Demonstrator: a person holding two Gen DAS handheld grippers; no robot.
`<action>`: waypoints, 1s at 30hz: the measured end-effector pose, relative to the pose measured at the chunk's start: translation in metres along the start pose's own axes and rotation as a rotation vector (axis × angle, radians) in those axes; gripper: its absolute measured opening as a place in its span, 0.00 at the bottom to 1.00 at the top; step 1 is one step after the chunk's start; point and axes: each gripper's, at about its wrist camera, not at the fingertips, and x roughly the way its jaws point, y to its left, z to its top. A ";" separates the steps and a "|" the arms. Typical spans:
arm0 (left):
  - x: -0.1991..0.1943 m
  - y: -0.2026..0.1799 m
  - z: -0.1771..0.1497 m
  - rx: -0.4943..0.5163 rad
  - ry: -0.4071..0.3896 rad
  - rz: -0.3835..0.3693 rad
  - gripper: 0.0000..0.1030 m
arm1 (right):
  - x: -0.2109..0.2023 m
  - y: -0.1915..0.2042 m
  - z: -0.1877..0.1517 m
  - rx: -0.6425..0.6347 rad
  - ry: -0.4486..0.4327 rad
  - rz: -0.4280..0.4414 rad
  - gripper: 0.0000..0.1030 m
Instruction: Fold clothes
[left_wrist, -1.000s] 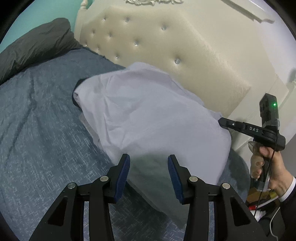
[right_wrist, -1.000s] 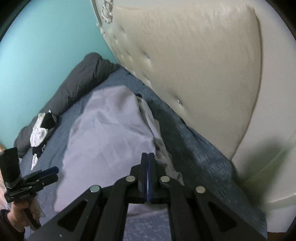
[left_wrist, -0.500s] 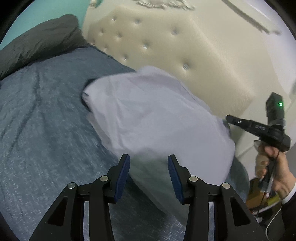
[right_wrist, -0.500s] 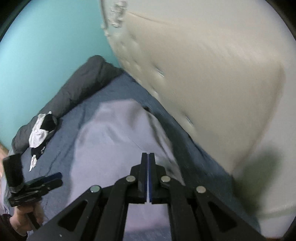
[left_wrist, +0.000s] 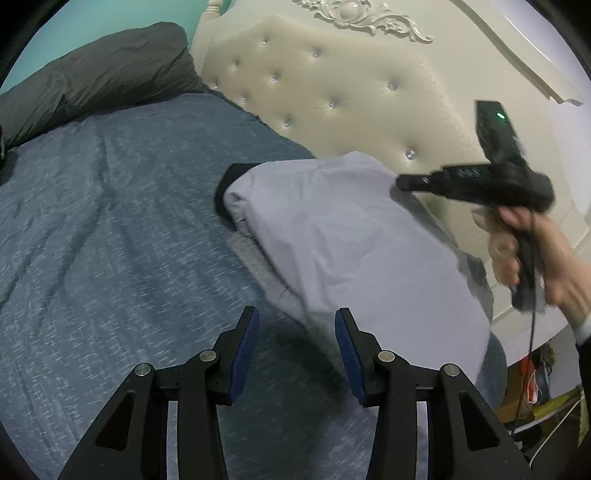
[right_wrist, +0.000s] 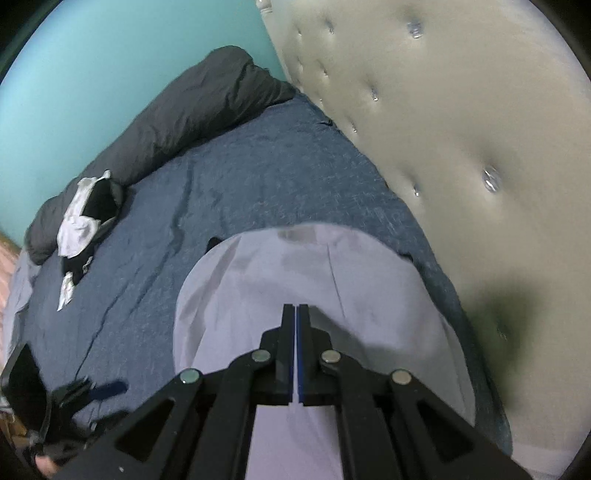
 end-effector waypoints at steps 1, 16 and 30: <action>-0.001 0.005 -0.002 0.000 0.002 0.004 0.45 | 0.007 -0.001 0.005 0.007 0.005 -0.002 0.00; -0.014 0.039 -0.028 -0.019 0.007 0.006 0.45 | 0.022 -0.028 0.023 0.119 -0.015 -0.127 0.00; -0.029 0.034 -0.028 0.006 -0.004 -0.007 0.45 | 0.060 -0.028 0.040 0.108 0.020 -0.212 0.00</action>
